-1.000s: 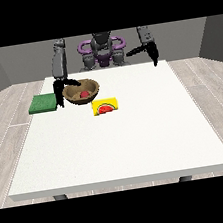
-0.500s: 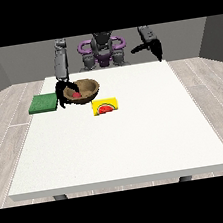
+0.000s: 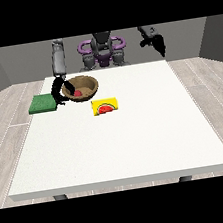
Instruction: Pick the cup and pour the ball into the bowl, then pick the bowl and place it on the pad
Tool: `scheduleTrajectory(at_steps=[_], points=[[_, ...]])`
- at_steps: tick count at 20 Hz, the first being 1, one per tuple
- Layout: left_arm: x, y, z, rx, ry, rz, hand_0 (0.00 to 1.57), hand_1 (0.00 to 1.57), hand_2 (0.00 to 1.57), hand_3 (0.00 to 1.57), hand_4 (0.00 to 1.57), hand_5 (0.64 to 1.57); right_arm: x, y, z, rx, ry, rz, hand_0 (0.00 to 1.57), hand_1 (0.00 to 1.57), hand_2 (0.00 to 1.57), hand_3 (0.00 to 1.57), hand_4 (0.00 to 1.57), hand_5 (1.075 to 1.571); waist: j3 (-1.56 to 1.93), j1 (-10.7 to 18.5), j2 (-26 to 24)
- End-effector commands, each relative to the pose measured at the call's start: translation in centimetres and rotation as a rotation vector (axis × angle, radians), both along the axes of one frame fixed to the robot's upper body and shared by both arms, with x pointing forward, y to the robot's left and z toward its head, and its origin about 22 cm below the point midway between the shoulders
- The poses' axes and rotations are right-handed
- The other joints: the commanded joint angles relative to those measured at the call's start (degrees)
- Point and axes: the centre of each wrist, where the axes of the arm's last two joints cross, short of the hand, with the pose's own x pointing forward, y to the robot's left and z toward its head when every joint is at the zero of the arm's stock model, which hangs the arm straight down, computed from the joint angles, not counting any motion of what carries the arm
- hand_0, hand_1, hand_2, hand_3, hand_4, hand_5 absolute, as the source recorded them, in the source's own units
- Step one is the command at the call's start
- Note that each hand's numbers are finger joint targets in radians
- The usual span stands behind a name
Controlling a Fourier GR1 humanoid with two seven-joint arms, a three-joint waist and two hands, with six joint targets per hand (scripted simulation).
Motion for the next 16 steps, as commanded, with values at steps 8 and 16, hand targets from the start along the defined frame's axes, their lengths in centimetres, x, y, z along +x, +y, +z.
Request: scheduleTrajectory(at_steps=[8,16], points=[[-3.1,5.6,-6.8,0.002,0.236,0.228,0.00,0.00,0.00,0.00,1.00,1.407,4.5,-0.4,7.4,0.026,0.268,0.073,1.57,1.57,1.57,0.74,0.81,1.567,1.12,-12.7,-12.8],[-1.7,6.9,-4.3,-0.047,0.069,0.167,0.00,0.00,0.00,0.00,1.05,1.435,4.4,-6.6,11.8,0.032,0.133,0.029,1.57,1.57,1.57,0.47,0.83,1.570,1.16,-9.9,-2.7]])
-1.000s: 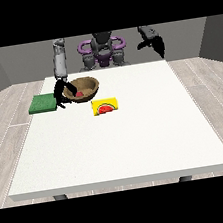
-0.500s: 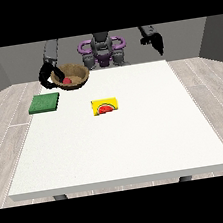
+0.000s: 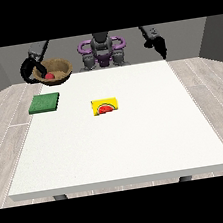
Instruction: Pick the cup and pour the ball into the bowl, then pick the bowl and place it on the pad
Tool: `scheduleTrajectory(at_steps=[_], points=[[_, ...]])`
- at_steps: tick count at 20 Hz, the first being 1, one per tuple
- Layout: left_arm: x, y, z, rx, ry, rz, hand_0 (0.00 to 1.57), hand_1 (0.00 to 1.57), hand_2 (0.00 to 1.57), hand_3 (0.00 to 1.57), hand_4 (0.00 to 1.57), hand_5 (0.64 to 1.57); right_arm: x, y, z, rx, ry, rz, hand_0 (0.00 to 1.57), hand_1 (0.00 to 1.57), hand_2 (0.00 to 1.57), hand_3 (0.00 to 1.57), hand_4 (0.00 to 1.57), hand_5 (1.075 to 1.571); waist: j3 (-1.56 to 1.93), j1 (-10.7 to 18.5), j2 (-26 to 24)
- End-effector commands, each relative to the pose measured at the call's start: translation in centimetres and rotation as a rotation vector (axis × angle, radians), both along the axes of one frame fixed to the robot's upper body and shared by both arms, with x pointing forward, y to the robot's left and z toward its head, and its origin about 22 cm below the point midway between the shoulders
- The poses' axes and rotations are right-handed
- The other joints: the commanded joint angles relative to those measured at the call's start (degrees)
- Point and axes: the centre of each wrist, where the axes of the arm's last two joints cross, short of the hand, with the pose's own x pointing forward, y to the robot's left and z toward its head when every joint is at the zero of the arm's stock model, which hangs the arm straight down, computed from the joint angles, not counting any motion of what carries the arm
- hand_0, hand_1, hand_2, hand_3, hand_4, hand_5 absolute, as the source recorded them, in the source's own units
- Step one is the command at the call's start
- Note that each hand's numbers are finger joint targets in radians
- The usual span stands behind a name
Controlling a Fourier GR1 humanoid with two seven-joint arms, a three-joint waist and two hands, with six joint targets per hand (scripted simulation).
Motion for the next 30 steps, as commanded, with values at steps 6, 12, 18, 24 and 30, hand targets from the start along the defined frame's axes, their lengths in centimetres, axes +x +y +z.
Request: scheduleTrajectory(at_steps=[6,12,18,24,30], points=[[2.0,6.4,7.1,-0.053,-0.144,0.000,0.00,0.00,0.00,0.00,1.31,1.525,-2.1,-6.8,2.2,-0.051,-0.084,-0.059,1.57,1.57,1.57,0.00,0.91,1.571,0.06,3.2,5.9],[-0.6,17.4,11.7,-0.041,-0.256,0.071,0.00,0.00,0.00,0.00,1.28,1.571,-1.5,-6.7,3.4,-0.055,-0.217,-0.092,1.57,1.57,1.57,0.00,0.82,1.570,-0.01,4.0,10.9],[-2.5,21.6,12.7,-0.052,-0.333,0.093,0.00,0.00,0.00,0.00,1.21,1.563,-1.2,-8.2,5.0,-0.026,-0.291,-0.131,1.57,1.57,1.57,0.00,0.76,1.567,0.01,4.5,15.2],[-2.1,21.6,15.1,-0.039,-0.365,0.062,0.00,0.00,0.00,0.00,1.19,1.558,-2.7,-12.9,7.5,-0.049,-0.278,-0.292,1.22,1.22,1.41,1.30,0.00,1.553,0.07,5.3,18.2],[-2.2,20.7,12.5,-0.042,-0.358,0.065,0.00,0.00,0.00,0.00,1.18,1.551,-1.2,-10.8,6.1,0.015,-0.264,-0.213,0.00,0.00,0.42,0.65,0.00,1.460,0.05,5.6,17.2]])
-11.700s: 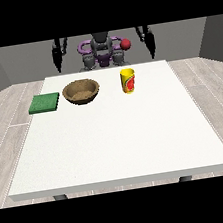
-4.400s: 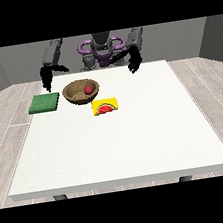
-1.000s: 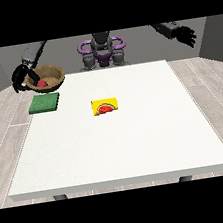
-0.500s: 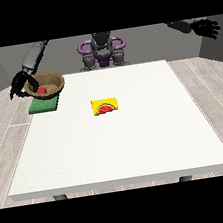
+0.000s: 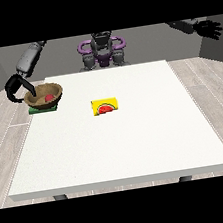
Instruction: Pick the cup and pour the ball into the bowl, then pick the bowl and place it on the pad
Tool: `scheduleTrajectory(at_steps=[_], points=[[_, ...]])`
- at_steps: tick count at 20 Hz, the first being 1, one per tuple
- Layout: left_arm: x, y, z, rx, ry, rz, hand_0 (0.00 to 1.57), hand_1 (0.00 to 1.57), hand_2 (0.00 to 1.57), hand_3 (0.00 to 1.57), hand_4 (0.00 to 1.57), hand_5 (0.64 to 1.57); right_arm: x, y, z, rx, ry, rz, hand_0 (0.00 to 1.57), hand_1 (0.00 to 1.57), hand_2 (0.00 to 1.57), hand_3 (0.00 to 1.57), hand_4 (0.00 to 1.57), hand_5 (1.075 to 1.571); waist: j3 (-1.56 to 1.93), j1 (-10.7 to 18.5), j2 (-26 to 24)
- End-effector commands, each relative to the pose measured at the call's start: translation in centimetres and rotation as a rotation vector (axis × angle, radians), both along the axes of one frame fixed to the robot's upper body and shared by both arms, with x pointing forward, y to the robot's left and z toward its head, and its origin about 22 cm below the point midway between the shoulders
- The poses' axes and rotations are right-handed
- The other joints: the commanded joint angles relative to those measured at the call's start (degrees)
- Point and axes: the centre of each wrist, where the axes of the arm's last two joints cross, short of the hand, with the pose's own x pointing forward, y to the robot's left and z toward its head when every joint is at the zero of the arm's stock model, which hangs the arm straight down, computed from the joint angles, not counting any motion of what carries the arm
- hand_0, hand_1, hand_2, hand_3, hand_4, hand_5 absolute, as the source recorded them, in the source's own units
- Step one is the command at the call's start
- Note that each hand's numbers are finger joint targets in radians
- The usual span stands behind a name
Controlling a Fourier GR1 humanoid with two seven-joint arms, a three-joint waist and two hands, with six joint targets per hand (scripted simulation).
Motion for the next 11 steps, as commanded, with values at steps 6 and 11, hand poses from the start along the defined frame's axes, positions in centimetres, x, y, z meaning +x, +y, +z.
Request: scheduleTrajectory(at_steps=[6,11], points=[[3.2,-8.3,-1.6,-0.004,0.126,-0.137,0.00,0.00,0.00,0.00,0.90,1.559,1.0,0.2,0.6,0.015,0.133,0.022,0.00,0.00,0.00,0.00,0.00,1.359,0.09,0.3,-10.8],[2.3,-8.1,-5.7,-0.036,0.372,-0.056,0.00,0.00,0.00,0.00,0.90,1.559,4.6,5.8,2.2,0.076,0.113,0.254,0.00,0.00,0.00,0.00,0.48,1.434,-0.11,-4.2,-23.6]])
